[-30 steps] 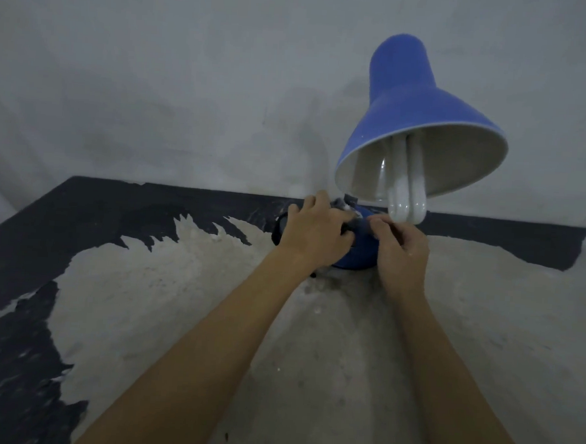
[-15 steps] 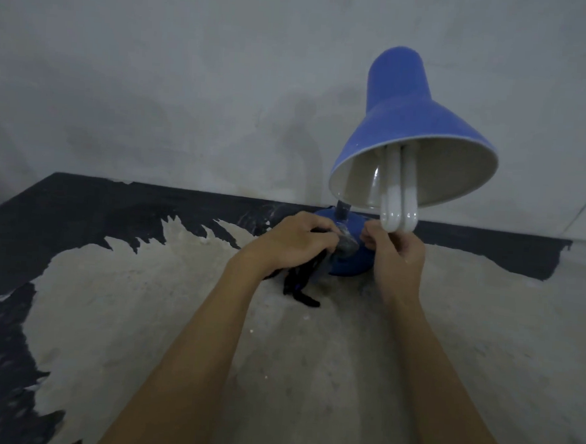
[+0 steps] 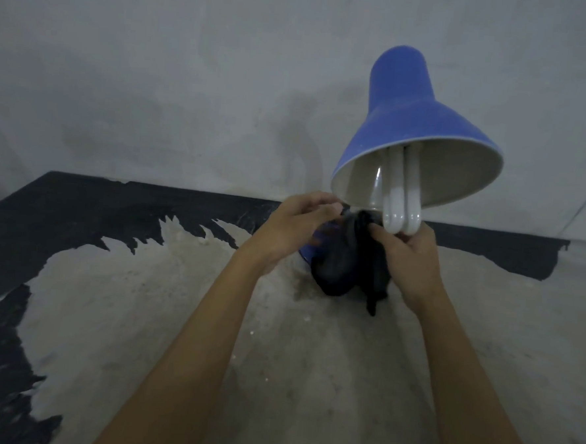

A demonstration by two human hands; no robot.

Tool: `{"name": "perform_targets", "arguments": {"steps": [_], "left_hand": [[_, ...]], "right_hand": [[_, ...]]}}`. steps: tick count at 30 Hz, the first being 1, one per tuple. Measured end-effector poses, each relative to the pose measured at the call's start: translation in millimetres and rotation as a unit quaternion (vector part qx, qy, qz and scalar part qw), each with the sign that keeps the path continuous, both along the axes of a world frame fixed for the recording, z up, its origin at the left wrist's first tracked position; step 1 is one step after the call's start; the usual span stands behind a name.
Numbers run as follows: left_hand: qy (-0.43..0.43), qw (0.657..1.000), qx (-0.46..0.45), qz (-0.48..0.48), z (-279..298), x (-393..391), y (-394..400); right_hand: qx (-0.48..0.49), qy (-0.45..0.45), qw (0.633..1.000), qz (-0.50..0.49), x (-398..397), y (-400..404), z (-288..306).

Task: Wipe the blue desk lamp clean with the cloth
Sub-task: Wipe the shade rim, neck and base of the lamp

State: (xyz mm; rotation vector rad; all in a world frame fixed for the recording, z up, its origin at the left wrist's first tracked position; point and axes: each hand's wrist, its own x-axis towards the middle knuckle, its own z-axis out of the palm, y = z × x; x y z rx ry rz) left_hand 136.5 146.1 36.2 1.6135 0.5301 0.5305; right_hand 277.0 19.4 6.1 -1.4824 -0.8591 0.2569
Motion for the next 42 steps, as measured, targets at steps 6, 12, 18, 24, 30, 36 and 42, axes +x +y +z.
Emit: {"name": "perform_targets", "arguments": {"steps": [6,12,18,24,30,36,42], "left_hand": [[0.005,0.994,0.072,0.087,-24.8,-0.4,19.6],[0.050,0.972,0.175,0.150,-55.0,8.4,22.8],[0.026,0.962,0.208,0.174,-64.5,7.8,23.4],[0.021,0.959,0.229,0.167,-64.2,7.9,22.3],[0.029,0.955,0.247,0.160,-67.3,6.1,23.0],[0.034,0.957,0.245,0.151,-68.6,6.9,23.8],[0.030,0.960,0.234,0.151,-70.7,6.6,25.5]], "right_hand": [[-0.028,-0.068,0.988,-0.134,13.7,-10.6,13.1],[-0.087,-0.180,0.966,-0.163,-6.7,15.2,-0.7],[-0.168,-0.367,0.906,-0.128,-29.4,38.2,-27.8],[-0.225,-0.424,0.870,-0.109,-37.6,35.8,-21.0],[-0.280,-0.429,0.843,-0.165,-48.8,41.0,-12.5],[-0.283,-0.411,0.844,-0.194,-49.5,42.4,-7.6],[-0.276,-0.382,0.859,-0.200,-39.1,41.0,-11.1]]}}
